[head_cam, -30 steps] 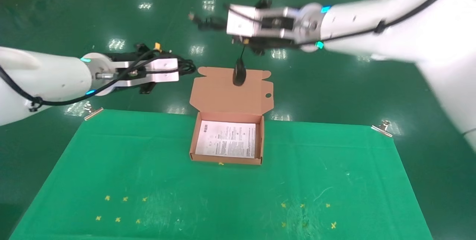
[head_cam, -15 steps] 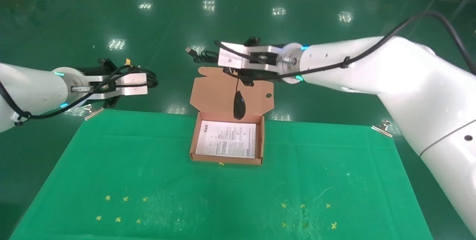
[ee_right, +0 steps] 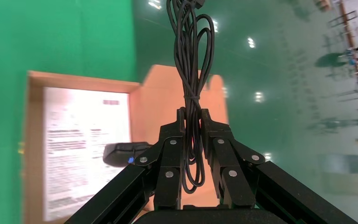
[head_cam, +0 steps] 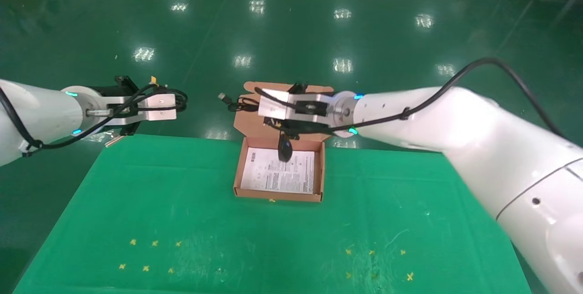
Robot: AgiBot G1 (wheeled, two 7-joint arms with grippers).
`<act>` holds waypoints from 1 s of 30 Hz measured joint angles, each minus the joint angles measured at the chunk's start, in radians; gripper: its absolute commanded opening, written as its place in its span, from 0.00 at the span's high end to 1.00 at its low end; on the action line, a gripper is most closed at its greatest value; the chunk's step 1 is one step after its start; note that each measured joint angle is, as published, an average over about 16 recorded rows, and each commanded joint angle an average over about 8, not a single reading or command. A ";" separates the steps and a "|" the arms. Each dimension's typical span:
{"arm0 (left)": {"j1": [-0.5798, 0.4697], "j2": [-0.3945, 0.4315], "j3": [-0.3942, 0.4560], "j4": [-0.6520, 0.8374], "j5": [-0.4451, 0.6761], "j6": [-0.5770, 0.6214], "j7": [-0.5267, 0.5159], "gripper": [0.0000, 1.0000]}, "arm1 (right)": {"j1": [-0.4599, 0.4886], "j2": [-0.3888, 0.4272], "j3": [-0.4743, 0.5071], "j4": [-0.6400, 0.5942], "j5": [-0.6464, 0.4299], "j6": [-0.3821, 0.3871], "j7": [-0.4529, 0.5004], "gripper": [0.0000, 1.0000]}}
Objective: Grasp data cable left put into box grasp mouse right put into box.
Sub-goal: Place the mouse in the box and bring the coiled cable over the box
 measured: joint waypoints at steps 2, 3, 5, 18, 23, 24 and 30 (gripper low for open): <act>0.000 0.000 0.000 -0.001 0.000 0.000 -0.001 1.00 | -0.008 -0.001 -0.020 -0.001 0.031 0.012 -0.001 1.00; 0.000 0.000 0.000 -0.001 0.001 0.000 -0.001 1.00 | -0.011 -0.001 -0.030 -0.003 0.046 0.018 -0.001 1.00; 0.000 0.000 0.000 -0.001 0.001 0.001 -0.001 1.00 | -0.019 -0.002 -0.050 -0.008 0.075 0.030 0.000 1.00; 0.000 0.000 0.000 -0.001 0.001 0.001 -0.001 1.00 | -0.052 -0.002 -0.160 -0.095 0.220 0.057 0.018 1.00; 0.000 0.000 0.000 -0.001 0.001 0.001 -0.001 1.00 | -0.061 -0.002 -0.189 -0.124 0.261 0.055 0.019 1.00; 0.000 0.000 0.000 -0.001 0.001 0.001 -0.001 1.00 | -0.062 -0.002 -0.194 -0.128 0.269 0.056 0.019 1.00; 0.000 0.000 0.000 -0.001 0.001 0.001 -0.001 1.00 | -0.070 -0.003 -0.223 -0.140 0.312 0.061 0.016 1.00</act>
